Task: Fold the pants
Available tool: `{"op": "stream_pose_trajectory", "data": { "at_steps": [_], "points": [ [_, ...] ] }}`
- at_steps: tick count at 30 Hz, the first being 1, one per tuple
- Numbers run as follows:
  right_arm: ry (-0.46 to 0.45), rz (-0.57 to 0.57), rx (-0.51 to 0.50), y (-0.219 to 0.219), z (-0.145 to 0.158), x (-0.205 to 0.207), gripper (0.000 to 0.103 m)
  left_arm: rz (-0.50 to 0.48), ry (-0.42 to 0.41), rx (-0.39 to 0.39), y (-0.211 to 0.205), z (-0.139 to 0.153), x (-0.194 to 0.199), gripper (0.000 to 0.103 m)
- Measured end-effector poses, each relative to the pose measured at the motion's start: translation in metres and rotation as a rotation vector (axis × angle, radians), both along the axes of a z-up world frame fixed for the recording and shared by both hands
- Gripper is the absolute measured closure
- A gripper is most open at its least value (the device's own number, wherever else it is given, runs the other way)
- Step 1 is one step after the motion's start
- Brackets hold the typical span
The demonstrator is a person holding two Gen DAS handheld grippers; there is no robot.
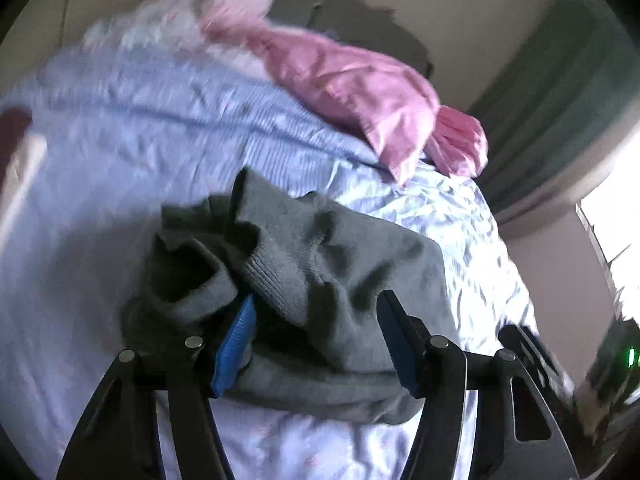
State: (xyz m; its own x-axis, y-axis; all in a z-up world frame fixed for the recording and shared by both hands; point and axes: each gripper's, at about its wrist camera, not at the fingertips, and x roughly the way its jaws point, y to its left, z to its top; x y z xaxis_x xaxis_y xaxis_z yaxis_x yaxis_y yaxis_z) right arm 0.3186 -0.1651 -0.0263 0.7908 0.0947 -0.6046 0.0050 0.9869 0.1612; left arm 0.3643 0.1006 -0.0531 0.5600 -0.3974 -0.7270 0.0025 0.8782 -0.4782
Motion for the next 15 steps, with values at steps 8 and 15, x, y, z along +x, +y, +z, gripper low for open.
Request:
{"op": "stream_pose_trajectory", "data": {
  "at_steps": [8, 15],
  "points": [
    [0.030, -0.017, -0.009, -0.003, -0.011, 0.005, 0.001, 0.111, 0.008, -0.082, 0.015, -0.017, 0.014, 0.096],
    [0.017, -0.022, 0.006, -0.005, -0.013, 0.002, 0.001, 0.125, -0.194, 0.008, 0.043, 0.023, -0.026, 0.096]
  ]
}}
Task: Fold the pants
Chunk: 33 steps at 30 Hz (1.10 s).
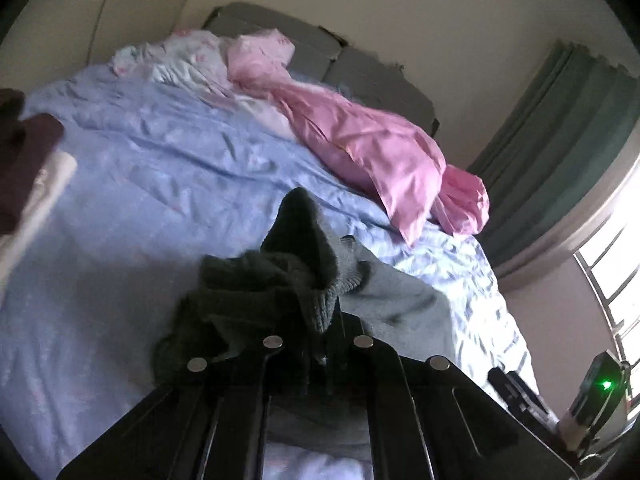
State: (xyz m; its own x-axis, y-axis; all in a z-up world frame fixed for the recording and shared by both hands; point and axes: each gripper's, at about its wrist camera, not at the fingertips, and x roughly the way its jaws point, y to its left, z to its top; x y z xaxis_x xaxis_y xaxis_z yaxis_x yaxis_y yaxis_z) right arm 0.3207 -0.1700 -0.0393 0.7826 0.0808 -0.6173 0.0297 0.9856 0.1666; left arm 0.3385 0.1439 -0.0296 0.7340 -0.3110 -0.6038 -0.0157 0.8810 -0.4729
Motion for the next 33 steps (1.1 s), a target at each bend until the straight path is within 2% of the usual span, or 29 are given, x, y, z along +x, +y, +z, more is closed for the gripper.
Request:
{"op": "stream_pose_trajectory", "data": {
  "at_steps": [2, 4, 8, 13, 14, 15, 17, 21, 27, 31, 33],
  "points": [
    [-0.035, 0.005, 0.004, 0.004, 0.005, -0.005, 0.001, 0.038, 0.035, 0.025, 0.010, -0.012, 0.000, 0.096],
    [-0.048, 0.011, 0.001, 0.009, 0.007, -0.007, 0.001, 0.072, 0.122, 0.020, 0.019, -0.039, 0.009, 0.095],
    [0.013, -0.014, -0.066, 0.016, -0.004, -0.006, 0.001, 0.085, 0.168, 0.091, 0.015, -0.072, 0.012, 0.093],
    [0.061, -0.052, -0.095, -0.003, -0.020, -0.008, 0.001, 0.098, 0.123, 0.262, -0.009, -0.066, 0.005, 0.085],
    [0.066, -0.071, -0.069, -0.013, -0.022, -0.008, 0.001, 0.115, 0.125, 0.296, -0.014, -0.066, 0.006, 0.078],
    [0.071, -0.093, -0.043, -0.021, -0.023, -0.008, 0.001, 0.132, 0.127, 0.327, -0.014, -0.065, 0.005, 0.065],
    [0.088, -0.130, 0.002, -0.033, -0.023, -0.008, 0.001, 0.168, 0.127, 0.385, -0.017, -0.065, 0.005, 0.055],
    [0.195, -0.164, 0.000, -0.041, -0.029, -0.010, 0.001, 0.162, 0.131, 0.419, -0.021, -0.064, 0.004, 0.054],
    [0.270, -0.064, -0.129, -0.030, -0.027, -0.038, 0.001, 0.167, 0.139, 0.491, -0.037, -0.058, -0.002, 0.054],
    [0.353, -0.018, -0.149, -0.032, -0.050, -0.039, 0.002, 0.164, 0.145, 0.500, -0.040, -0.058, -0.004, 0.054],
    [0.377, 0.002, -0.117, -0.035, -0.061, -0.034, 0.008, 0.163, 0.155, 0.483, -0.037, -0.060, -0.004, 0.054]
  ]
}}
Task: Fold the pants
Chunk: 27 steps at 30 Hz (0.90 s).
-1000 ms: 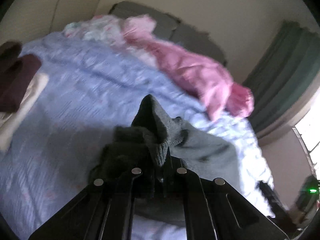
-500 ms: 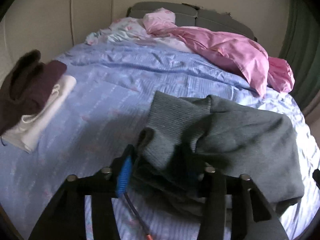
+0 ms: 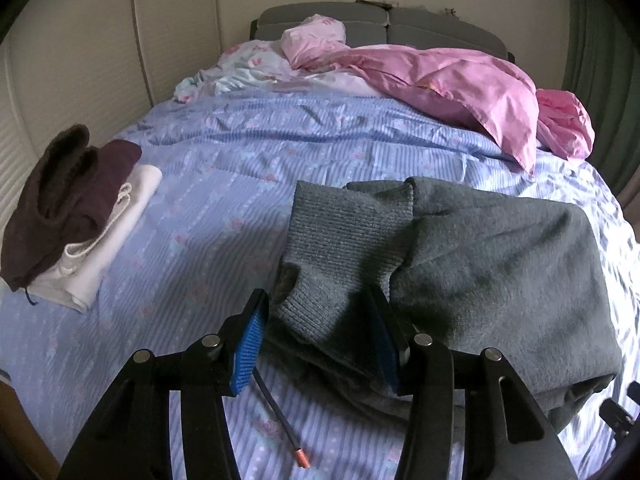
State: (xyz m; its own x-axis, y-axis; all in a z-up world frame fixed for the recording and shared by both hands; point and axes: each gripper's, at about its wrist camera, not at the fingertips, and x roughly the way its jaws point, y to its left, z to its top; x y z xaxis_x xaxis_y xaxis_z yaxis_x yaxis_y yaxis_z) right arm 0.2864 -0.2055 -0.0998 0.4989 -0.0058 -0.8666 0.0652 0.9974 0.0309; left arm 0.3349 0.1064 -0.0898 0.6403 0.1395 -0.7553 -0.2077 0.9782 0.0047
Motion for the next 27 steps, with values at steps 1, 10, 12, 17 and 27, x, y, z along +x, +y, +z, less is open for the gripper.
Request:
{"op": "stream_pose_trajectory", "data": {
  "at_steps": [1, 10, 12, 17, 27],
  "points": [
    [-0.002, 0.009, 0.009, 0.000, -0.003, 0.002, 0.009, 0.003, 0.003, -0.012, 0.001, -0.001, 0.001, 0.054],
    [0.009, 0.018, -0.151, 0.009, -0.024, 0.026, 0.021, -0.025, 0.036, -0.034, 0.001, -0.013, 0.006, 0.047],
    [0.037, -0.047, -0.124, -0.008, -0.026, 0.028, 0.021, -0.043, 0.055, -0.026, -0.004, -0.017, 0.008, 0.039],
    [0.030, -0.071, -0.280, -0.020, -0.031, 0.026, 0.021, -0.026, 0.061, -0.104, 0.008, -0.022, 0.010, 0.035],
    [-0.210, 0.080, -0.283, 0.034, 0.047, -0.018, 0.019, -0.066, -0.004, -0.273, 0.036, 0.023, -0.016, 0.028]
  ]
}}
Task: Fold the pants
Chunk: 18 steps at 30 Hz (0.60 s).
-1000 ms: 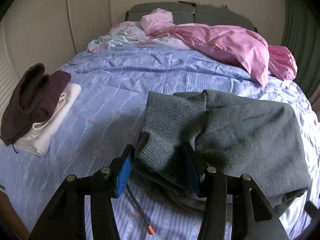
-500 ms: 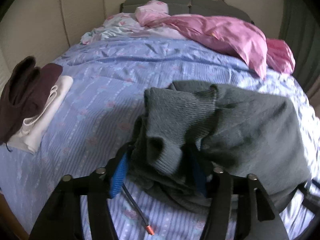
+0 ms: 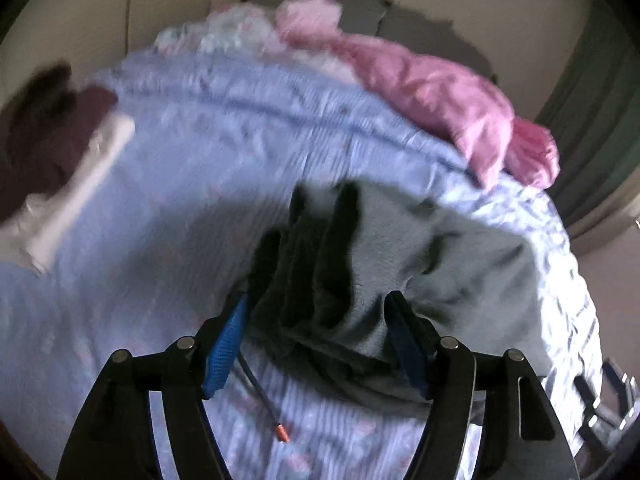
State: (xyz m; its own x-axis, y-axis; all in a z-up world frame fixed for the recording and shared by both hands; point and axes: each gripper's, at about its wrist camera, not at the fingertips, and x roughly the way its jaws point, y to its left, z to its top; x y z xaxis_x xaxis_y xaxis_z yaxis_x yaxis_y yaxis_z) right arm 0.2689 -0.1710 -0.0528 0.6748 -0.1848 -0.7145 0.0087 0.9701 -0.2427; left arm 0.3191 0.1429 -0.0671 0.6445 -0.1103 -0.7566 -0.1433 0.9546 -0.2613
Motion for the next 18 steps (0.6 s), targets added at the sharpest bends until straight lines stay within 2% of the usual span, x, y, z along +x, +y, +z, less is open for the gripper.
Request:
{"op": "stream_pose_trajectory", "data": {
  "at_steps": [3, 5, 8, 10, 12, 15, 18],
  "points": [
    [-0.140, -0.006, 0.053, -0.001, 0.029, -0.002, 0.004, -0.018, -0.087, 0.030, 0.000, 0.029, -0.006, 0.009],
    [-0.180, -0.021, 0.085, -0.004, 0.037, 0.007, 0.000, -0.068, -0.086, 0.000, -0.002, 0.038, 0.001, 0.006],
    [-0.120, -0.063, 0.176, -0.015, 0.030, 0.041, 0.000, -0.084, -0.009, -0.023, -0.006, 0.026, 0.014, 0.006],
    [-0.062, -0.107, 0.295, -0.028, 0.012, 0.067, 0.000, -0.062, 0.056, -0.014, -0.009, 0.009, 0.019, 0.006],
    [0.001, -0.140, 0.389, -0.037, -0.011, 0.084, 0.000, -0.063, 0.098, -0.039, -0.013, -0.009, 0.019, 0.007],
    [0.059, -0.160, 0.444, -0.042, -0.038, 0.094, 0.000, -0.073, 0.104, -0.031, -0.013, -0.024, 0.023, 0.006],
    [0.083, -0.156, 0.412, -0.040, -0.052, 0.099, 0.000, -0.108, 0.101, -0.026, -0.010, -0.033, 0.031, 0.004]
  ]
}}
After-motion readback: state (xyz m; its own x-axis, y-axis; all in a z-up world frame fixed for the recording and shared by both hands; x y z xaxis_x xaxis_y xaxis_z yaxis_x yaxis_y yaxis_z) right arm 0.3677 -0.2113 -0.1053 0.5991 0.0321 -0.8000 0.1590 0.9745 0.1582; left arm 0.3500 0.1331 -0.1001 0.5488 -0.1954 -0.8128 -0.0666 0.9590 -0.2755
